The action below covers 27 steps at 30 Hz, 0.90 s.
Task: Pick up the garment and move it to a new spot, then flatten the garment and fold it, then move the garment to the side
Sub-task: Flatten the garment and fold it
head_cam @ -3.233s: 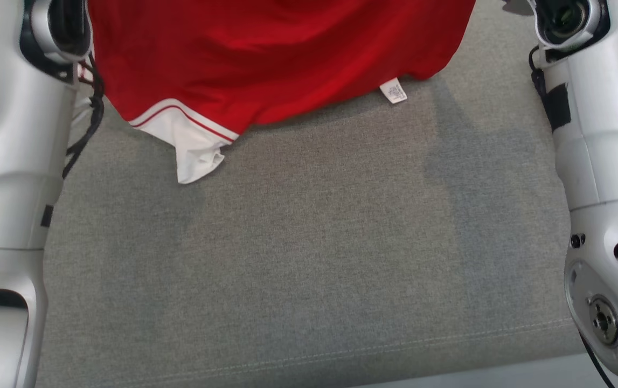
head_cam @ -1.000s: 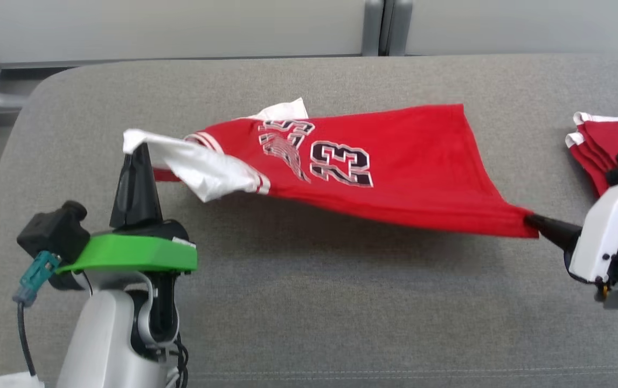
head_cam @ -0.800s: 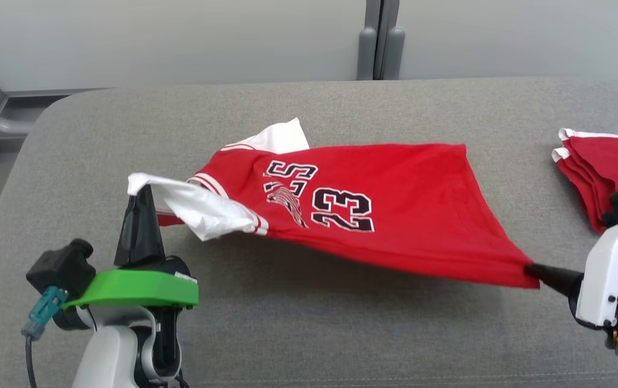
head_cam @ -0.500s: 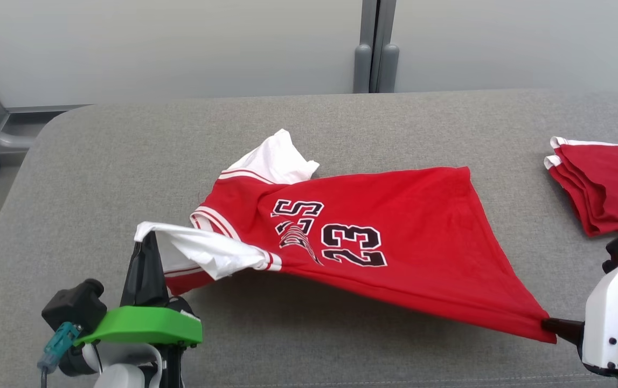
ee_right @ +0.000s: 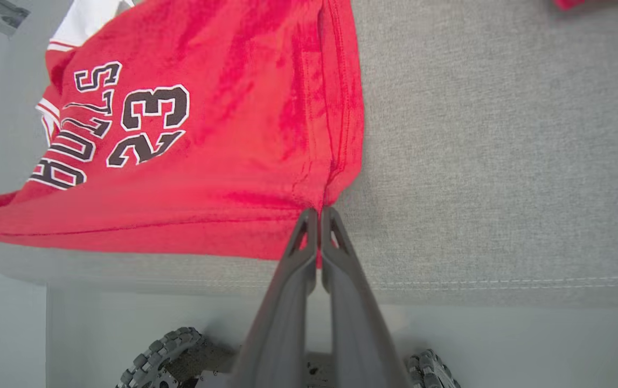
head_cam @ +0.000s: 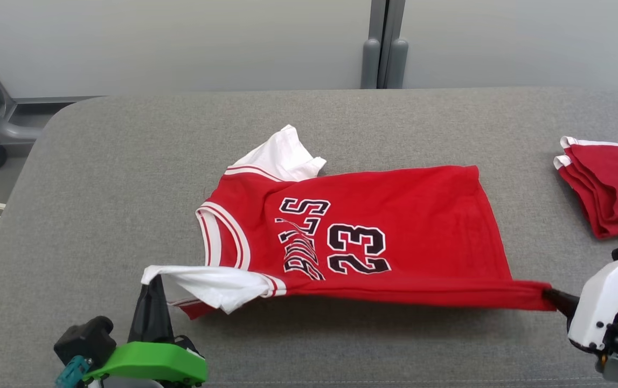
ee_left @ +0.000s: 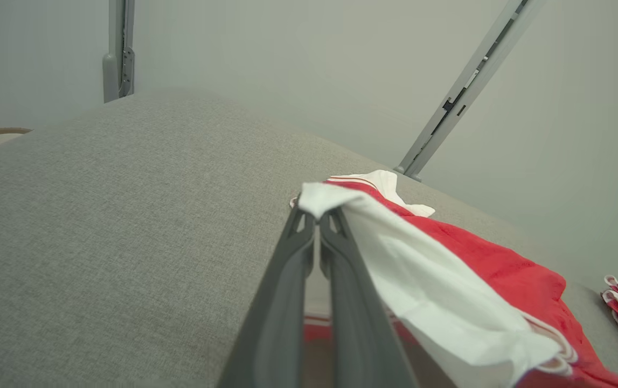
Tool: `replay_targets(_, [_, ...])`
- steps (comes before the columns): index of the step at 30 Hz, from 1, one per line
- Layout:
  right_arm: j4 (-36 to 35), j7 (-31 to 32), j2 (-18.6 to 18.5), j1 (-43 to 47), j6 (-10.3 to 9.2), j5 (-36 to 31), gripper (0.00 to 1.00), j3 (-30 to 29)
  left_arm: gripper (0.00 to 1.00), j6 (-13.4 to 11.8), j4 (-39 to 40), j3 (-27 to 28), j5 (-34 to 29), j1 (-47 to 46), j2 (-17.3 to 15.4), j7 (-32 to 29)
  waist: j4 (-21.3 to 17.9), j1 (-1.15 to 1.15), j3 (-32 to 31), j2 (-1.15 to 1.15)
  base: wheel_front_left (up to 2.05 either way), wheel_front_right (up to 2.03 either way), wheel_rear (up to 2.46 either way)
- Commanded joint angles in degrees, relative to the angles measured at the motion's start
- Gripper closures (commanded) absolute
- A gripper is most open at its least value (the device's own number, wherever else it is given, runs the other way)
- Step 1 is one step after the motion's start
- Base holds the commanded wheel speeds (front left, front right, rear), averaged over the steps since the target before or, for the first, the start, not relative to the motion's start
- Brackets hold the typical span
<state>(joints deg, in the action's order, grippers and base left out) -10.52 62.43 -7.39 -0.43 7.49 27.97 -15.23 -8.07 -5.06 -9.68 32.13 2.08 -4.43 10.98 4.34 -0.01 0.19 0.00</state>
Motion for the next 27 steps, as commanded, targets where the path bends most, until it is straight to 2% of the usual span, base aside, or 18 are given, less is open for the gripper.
replay_targets(1, [0.75, -2.3, 0.83, -1.47, 0.0, -0.63, 1.0, -0.84, 1.0, 0.48, -0.36, -0.58, -0.42, -0.69, -0.47, -0.57, 0.11, 0.01, -0.15, 0.0, 0.0, 0.0, 0.0])
replay_targets(8, [4.4, -11.59, 3.76, -8.46, 0.0, -1.27, 1.0, -1.94, 1.0, 1.0, -1.06, -1.89, -1.46, -5.89, -1.25, -2.04, -0.45, 0.01, -1.02, 0.0, 0.0, 0.0, 0.0])
replay_targets(16, [9.17, -21.45, 4.34, -19.42, 0.0, -0.31, 1.0, 0.41, 1.0, 1.37, -1.63, -1.13, -2.13, -15.66, -3.15, -3.8, -1.88, 0.01, -1.22, 0.0, 0.0, 0.0, 0.0])
replay_targets(21, [16.27, -28.24, 4.42, -26.91, 0.01, 1.57, 1.0, 3.55, 1.0, 0.63, -3.87, -0.58, -3.04, -23.27, -3.94, -4.59, -2.77, 0.01, -0.85, 0.0, 0.0, 0.0, 0.0])
replay_targets(27, [24.03, -35.29, 4.39, -35.36, 0.01, 2.29, 1.0, 6.71, 1.0, 1.16, -6.61, -0.79, -3.79, -31.22, -4.43, -4.98, -2.91, 0.01, 1.22, 0.0, 0.0, 0.0, 0.0])
